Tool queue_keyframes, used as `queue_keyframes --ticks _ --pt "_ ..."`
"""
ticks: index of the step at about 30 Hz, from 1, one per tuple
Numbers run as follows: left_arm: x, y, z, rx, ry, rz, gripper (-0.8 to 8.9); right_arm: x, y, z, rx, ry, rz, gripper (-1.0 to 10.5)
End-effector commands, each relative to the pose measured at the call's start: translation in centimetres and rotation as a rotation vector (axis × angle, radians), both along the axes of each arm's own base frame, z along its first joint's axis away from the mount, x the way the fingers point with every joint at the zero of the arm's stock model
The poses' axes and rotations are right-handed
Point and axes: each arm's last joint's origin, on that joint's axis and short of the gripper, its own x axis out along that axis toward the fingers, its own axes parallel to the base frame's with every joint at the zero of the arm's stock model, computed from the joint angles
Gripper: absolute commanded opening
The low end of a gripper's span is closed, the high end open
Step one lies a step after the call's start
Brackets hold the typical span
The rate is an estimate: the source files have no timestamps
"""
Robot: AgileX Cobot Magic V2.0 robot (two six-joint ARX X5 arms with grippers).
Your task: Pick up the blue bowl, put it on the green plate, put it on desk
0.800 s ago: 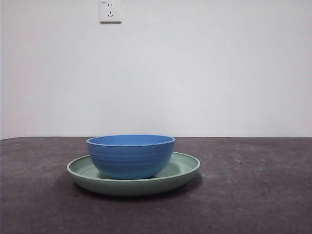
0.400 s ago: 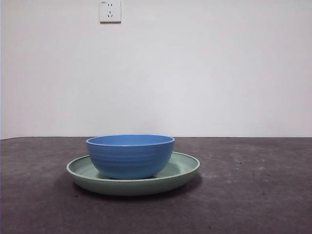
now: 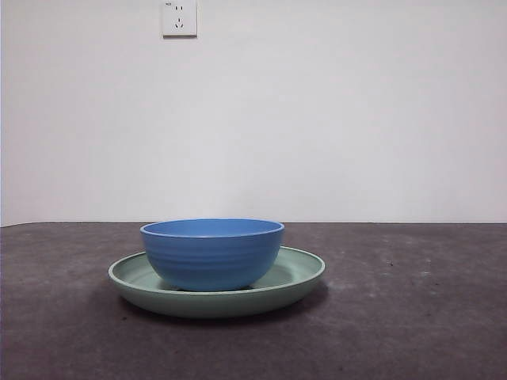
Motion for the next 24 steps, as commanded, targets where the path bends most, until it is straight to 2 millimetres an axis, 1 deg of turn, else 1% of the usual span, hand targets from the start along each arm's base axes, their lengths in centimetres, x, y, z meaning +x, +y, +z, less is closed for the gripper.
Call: queue_keyframes --ticks 1,17,19,21,24 --pt "0.1 0.0 -0.7 -0.006 0.025 0.003 0.92 -0.4 -0.2 0.1 -0.020 0.028 0.011 0.3" --pt "0.1 0.0 -0.7 -0.006 0.025 0.003 0.92 -0.5 -0.3 0.1 -0.028 0.010 -0.001 0.3" --pt "0.1 0.0 -0.7 -0.006 0.025 0.003 0.92 -0.4 -0.3 0.2 -0.064 -0.046 0.009 0.3" --pt "0.1 0.0 -0.7 -0.006 0.026 0.003 0.92 0.0 -0.3 0.1 -0.063 -0.126 -0.025 0.3" --pt "0.1 0.0 -0.7 -0.006 0.026 0.003 0.92 1.4 -0.2 -1.1 -0.068 -0.321 -0.078 0.3"
